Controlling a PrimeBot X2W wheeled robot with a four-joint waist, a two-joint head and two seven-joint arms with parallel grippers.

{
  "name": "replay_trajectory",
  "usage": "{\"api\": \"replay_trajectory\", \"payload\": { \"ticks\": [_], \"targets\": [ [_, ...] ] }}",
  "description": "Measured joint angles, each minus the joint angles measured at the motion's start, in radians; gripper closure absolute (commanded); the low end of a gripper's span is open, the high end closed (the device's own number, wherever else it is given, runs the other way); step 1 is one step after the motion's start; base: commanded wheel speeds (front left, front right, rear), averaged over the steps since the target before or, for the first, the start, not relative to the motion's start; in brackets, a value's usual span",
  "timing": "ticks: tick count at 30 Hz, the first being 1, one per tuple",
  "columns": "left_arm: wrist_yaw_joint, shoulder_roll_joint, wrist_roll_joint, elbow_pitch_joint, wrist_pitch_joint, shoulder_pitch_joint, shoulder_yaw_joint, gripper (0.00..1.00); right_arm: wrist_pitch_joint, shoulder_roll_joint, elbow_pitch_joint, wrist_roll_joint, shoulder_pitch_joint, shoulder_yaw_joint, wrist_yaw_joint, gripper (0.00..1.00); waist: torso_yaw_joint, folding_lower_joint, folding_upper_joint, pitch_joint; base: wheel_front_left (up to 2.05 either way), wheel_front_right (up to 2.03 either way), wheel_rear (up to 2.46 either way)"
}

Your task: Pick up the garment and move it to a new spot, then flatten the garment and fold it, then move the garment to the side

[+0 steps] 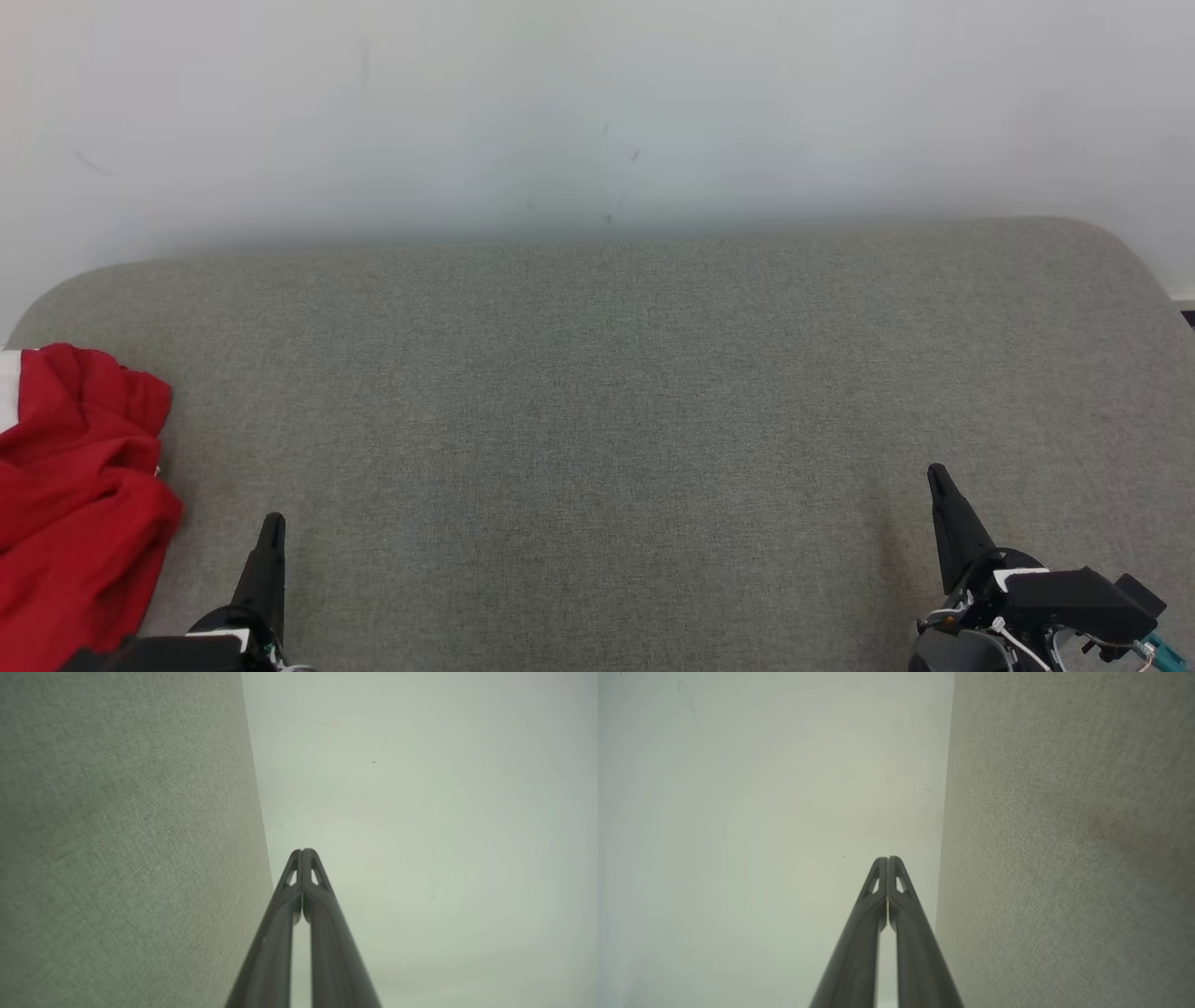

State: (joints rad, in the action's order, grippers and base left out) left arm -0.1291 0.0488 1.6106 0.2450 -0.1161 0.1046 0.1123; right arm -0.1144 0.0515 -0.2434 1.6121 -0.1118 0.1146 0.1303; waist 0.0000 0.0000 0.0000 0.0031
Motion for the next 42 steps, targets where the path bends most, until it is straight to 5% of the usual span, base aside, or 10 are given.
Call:
{"api": "replay_trajectory", "payload": {
  "ticks": [42],
  "targets": [
    [0.0, 0.0, 0.0, 0.0, 0.0, 0.0, 0.0, 1.0, 0.0, 0.0, 0.0, 0.0, 0.0, 0.0, 0.0, 1.0, 0.0, 0.0, 0.0, 0.0, 0.0, 0.0, 0.0]
  ]
}}
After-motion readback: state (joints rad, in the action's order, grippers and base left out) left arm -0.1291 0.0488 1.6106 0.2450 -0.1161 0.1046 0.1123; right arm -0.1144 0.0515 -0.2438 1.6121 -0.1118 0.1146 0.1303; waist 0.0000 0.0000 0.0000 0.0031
